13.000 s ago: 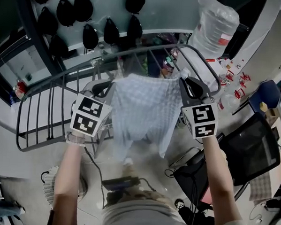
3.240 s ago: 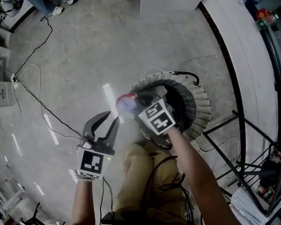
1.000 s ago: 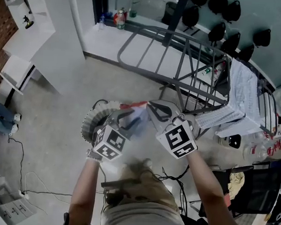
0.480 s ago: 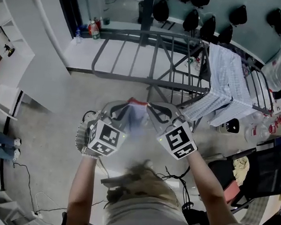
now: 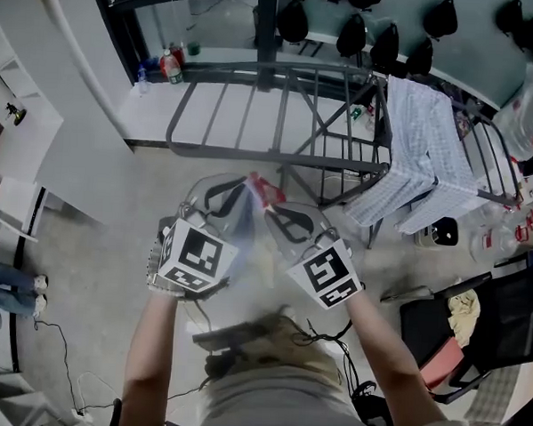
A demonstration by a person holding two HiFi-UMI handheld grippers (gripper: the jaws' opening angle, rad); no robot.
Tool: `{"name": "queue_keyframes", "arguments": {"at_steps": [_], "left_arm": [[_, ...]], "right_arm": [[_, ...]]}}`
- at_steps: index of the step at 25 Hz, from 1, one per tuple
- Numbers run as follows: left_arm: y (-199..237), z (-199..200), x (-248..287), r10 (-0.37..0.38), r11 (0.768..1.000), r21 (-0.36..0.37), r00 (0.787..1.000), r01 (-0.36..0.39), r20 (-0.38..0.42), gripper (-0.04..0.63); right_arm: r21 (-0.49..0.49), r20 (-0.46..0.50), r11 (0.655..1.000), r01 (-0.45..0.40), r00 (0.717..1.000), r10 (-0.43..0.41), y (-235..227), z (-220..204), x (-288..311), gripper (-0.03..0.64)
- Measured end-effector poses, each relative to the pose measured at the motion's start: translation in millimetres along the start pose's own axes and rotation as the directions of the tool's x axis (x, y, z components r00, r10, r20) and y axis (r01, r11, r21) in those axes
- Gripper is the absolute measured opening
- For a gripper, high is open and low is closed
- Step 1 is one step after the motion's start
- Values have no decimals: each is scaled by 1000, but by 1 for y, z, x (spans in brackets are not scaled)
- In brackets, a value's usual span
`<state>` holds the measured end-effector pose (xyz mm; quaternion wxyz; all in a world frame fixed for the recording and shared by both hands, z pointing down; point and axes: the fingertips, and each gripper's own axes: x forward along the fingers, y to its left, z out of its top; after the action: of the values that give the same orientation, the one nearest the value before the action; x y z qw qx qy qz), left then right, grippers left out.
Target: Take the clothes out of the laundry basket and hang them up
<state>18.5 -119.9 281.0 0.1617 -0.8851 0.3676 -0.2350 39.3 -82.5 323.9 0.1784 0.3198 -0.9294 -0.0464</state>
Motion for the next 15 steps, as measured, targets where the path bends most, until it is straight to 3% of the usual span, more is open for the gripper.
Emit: {"name": "queue_keyframes", "arguments": {"at_steps": [5,15], "left_arm": [[8,17,-1,9,1000,8,999,-9,35,-2],[21,40,-12,49,994,93,998,-54,46,-2]], "right_arm": [[18,-25,999,-28,999,28,-3,-18,-8,117],[27,-184,999,-19,983,23,-25,-98,0,141]]}}
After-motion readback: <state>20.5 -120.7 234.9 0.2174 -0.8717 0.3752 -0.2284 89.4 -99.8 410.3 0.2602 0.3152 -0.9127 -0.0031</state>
